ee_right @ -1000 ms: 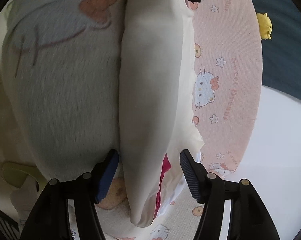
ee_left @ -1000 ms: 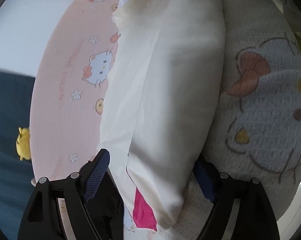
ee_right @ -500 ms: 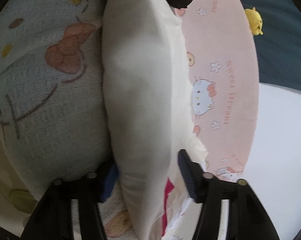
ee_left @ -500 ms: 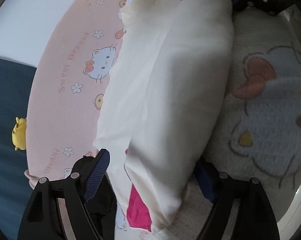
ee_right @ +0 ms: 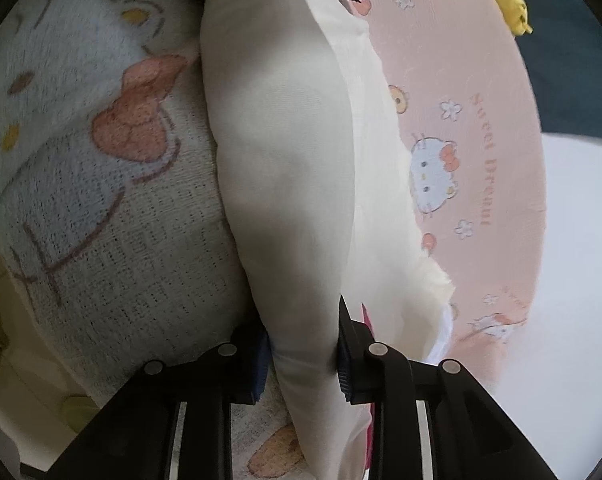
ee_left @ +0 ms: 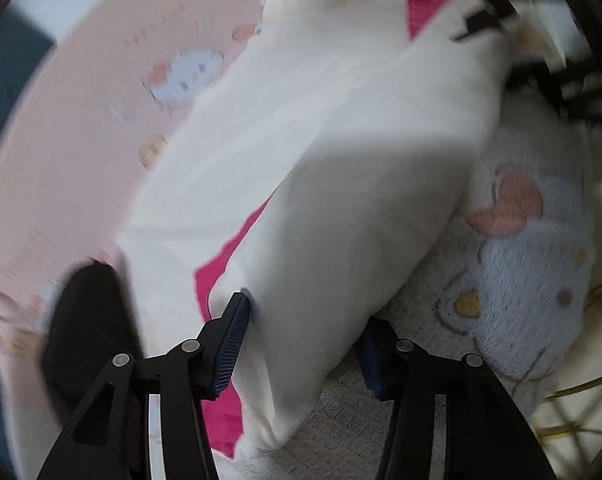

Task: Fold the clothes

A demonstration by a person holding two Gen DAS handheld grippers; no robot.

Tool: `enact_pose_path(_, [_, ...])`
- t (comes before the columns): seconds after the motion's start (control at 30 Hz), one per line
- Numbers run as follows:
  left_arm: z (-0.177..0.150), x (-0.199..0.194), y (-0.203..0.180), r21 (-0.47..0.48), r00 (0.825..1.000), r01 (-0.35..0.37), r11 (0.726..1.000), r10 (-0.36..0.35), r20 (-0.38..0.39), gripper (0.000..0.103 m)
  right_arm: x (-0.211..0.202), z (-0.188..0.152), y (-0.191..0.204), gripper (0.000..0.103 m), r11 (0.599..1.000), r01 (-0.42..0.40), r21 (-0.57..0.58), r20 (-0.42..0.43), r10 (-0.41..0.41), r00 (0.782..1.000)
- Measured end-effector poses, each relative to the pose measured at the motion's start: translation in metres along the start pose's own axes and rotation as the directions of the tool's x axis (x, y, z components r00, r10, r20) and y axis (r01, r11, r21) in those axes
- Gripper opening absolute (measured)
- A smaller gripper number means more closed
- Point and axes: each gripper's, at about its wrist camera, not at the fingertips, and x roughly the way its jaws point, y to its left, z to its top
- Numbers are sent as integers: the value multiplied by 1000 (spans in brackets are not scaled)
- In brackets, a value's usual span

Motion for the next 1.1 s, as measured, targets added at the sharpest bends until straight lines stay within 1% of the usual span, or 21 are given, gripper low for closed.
enact_pose_path(0.07, [5,5,15,-46,994,104,994,-106,-35,46,1,-1,-11,29,997,-78,19,-5,78,997])
enact_pose_path(0.1, [8,7,19,-52,989,133,990,-136,-52,46,2,-1,-21,29,989,-138,48,-7,139,990])
enact_pose_path(0.13, [11,9,23,-59,984,161,985,-165,-69,46,4,-1,-30,29,977,-197,77,-8,198,980])
enact_pose_path(0.2, [16,11,26,-58,977,186,981,-191,-97,46,8,-4,-47,29,946,-298,131,-4,301,954])
enact_pose_path(0.27, [22,12,29,-58,968,211,976,-217,-125,45,15,-7,-67,29,886,-418,200,6,426,905])
enact_pose_path(0.33, [27,14,32,-60,958,237,970,-243,-152,45,22,-10,-80,29,834,-494,248,8,508,861])
enact_pose_path(0.43, [34,18,45,-131,931,298,945,-318,-176,45,33,-12,-99,29,743,-587,323,11,617,787])
enact_pose_path(0.53, [39,21,58,-189,903,355,916,-388,-185,45,42,-15,-112,29,669,-647,365,15,691,723])
enact_pose_path(0.57, [41,22,62,-202,897,367,908,-403,-184,45,45,-17,-116,29,648,-664,374,20,710,704])
enact_pose_path(0.6, [43,22,67,-215,891,378,901,-417,-182,45,47,-19,-119,29,631,-673,386,26,722,691])
enact_pose_path(0.63, [45,22,71,-224,890,380,897,-421,-175,47,48,-21,-123,29,615,-681,397,32,733,680])
enact_pose_path(0.73, [50,18,82,-254,896,375,892,-419,-149,47,51,-26,-136,29,592,-682,431,50,738,672])
enact_pose_path(0.8, [53,15,90,-282,903,365,887,-411,-127,47,49,-29,-145,29,595,-673,438,66,726,685])
enact_pose_path(0.87, [57,13,99,-318,912,348,882,-397,-104,47,50,-29,-147,29,598,-656,460,60,717,695])
enact_pose_path(0.93, [60,14,105,-345,917,333,877,-386,-98,47,50,-29,-149,29,600,-639,481,53,708,704])
enact_pose_path(1.0, [63,17,108,-365,925,307,879,-365,-102,47,50,-29,-152,29,601,-621,503,46,699,714])
enact_pose_path(1.03, [59,13,103,-380,928,296,876,-358,-104,47,50,-29,-153,29,602,-612,513,42,694,719])
enact_pose_path(1.1, [60,16,101,-410,925,288,866,-363,-116,47,51,-29,-155,29,603,-593,533,35,685,728])
